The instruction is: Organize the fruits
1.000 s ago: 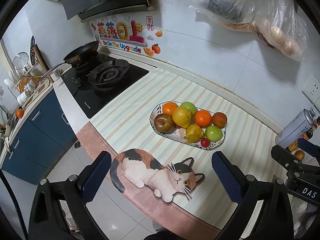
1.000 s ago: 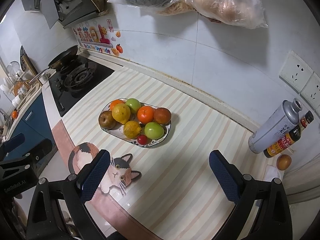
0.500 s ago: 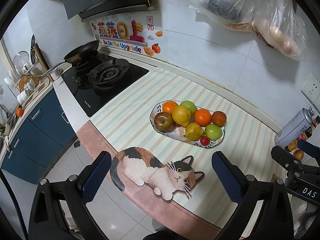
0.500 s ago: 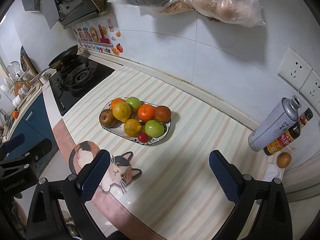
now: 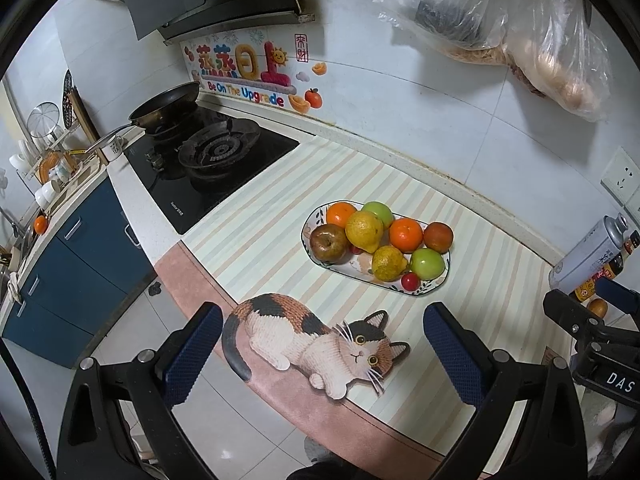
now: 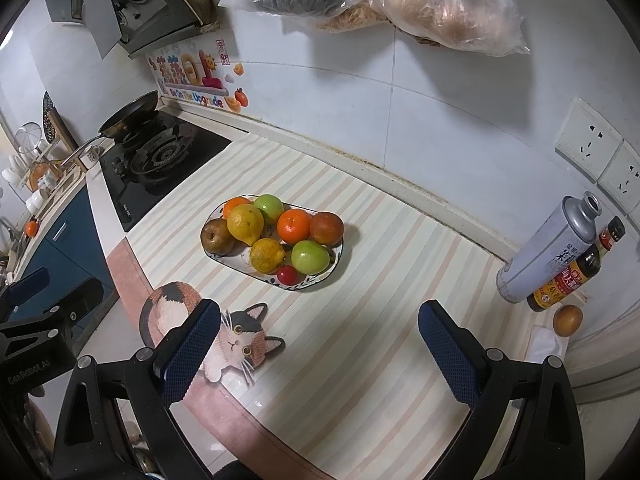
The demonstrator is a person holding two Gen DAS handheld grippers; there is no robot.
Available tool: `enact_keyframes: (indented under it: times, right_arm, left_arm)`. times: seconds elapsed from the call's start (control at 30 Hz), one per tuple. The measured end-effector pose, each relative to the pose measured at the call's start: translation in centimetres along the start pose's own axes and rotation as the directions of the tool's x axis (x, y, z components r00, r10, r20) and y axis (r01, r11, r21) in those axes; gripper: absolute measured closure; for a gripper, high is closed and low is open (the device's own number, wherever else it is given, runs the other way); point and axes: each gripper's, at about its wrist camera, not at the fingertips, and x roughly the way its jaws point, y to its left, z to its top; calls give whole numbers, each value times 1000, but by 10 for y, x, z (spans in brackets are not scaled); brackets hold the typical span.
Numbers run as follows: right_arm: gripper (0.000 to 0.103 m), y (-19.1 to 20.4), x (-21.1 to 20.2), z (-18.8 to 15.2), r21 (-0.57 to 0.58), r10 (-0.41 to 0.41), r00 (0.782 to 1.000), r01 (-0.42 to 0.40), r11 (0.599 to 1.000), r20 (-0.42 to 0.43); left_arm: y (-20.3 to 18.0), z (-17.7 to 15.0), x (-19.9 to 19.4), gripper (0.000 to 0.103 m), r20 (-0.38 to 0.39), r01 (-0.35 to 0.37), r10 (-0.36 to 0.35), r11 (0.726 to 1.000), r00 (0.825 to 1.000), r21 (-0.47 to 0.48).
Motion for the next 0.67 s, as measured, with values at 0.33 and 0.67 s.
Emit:
enact_keyframes:
  times: [0.33,0.67]
  right_arm:
    - [2,1,-2,1,-1,3,1000,-3,1000,0]
    - [2,3,-4,1,1,4,1000,-4,1000,3]
  left_arm:
    - [0,1,-4,0,1,4,-4,1000,1000,3]
    - [-1,3,-5,0,12,4,-4,1000,1000,5]
